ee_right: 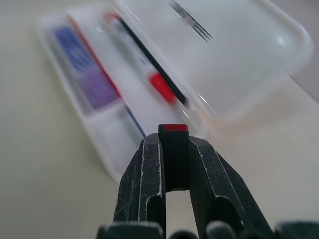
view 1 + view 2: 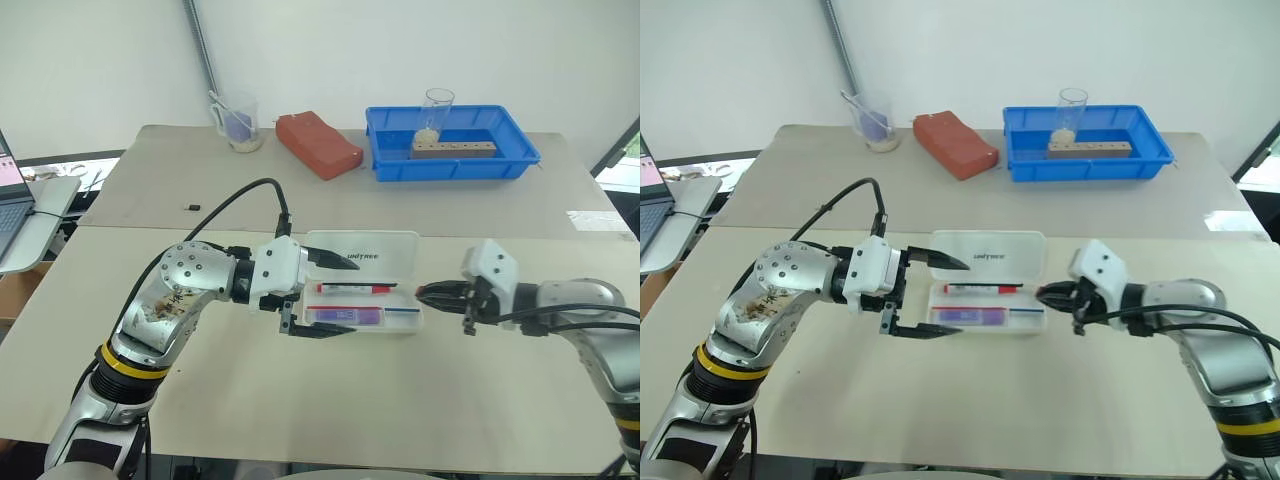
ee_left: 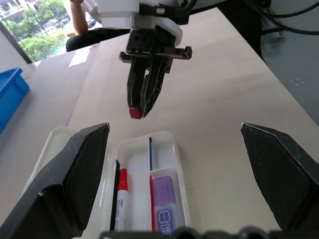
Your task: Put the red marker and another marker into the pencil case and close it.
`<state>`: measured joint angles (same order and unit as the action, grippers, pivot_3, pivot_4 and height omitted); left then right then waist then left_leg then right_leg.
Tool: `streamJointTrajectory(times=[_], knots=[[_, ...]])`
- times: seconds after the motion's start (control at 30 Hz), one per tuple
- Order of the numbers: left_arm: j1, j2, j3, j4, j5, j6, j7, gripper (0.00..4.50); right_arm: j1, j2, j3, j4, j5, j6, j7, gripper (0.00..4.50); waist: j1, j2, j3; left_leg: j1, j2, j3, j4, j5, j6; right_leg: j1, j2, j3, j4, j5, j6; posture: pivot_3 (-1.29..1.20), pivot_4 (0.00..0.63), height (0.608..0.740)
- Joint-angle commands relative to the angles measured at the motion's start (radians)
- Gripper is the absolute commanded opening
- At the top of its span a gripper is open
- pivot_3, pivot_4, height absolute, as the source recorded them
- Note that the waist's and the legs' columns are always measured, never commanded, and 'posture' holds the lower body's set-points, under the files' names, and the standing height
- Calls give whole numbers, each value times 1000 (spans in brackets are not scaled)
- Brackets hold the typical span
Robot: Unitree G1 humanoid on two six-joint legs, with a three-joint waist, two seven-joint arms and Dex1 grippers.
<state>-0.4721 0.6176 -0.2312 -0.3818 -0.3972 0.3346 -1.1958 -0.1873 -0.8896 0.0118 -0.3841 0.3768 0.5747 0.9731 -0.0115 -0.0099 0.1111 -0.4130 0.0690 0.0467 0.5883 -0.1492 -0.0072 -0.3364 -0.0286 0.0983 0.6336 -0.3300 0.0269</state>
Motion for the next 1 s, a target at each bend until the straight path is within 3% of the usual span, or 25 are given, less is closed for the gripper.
streamJointTrajectory(times=[0.03,0.47,0.53,0.73,0.83,0.93,1.0], knots=[[-18,8,1,-21,-8,-6,-9,4500,-26,8,67,-2,-28,-18,21,281,7,0,0,0,0,0,0,0,0,1,0,0,-1,0,0,0,150,740],[30,19,4,-41,0,-8,1,4500,-76,34,154,143,-123,-145,92,281,2,0,0,-1,0,-1,1,0,0,1,1,0,-1,0,0,0,150,740],[41,26,8,-40,1,-14,-3,4500,-78,34,155,147,-120,-143,105,1382,2,0,0,-1,0,-1,1,0,0,1,1,0,-2,0,0,0,150,740],[49,68,28,6,17,-38,-20,4500,-63,21,114,120,-95,-119,110,3379,3,0,0,-1,0,-2,1,0,0,1,1,0,-2,0,0,0,150,740],[15,98,71,86,16,-27,-14,4500,-55,11,26,37,-28,-41,82,4431,3,1,0,-1,0,-2,1,0,0,1,1,0,-1,0,0,0,150,740],[-103,56,143,287,16,-1,82,4500,-56,39,-94,-91,84,94,0,4480,10,1,0,-1,0,-2,1,0,0,1,1,0,-1,0,0,0,150,740],[-186,1,174,443,40,-26,166,3967,-62,56,-141,-167,138,168,-60,4500,12,0,0,-2,0,-4,1,0,0,0,1,-1,0,0,0,0,150,740]])
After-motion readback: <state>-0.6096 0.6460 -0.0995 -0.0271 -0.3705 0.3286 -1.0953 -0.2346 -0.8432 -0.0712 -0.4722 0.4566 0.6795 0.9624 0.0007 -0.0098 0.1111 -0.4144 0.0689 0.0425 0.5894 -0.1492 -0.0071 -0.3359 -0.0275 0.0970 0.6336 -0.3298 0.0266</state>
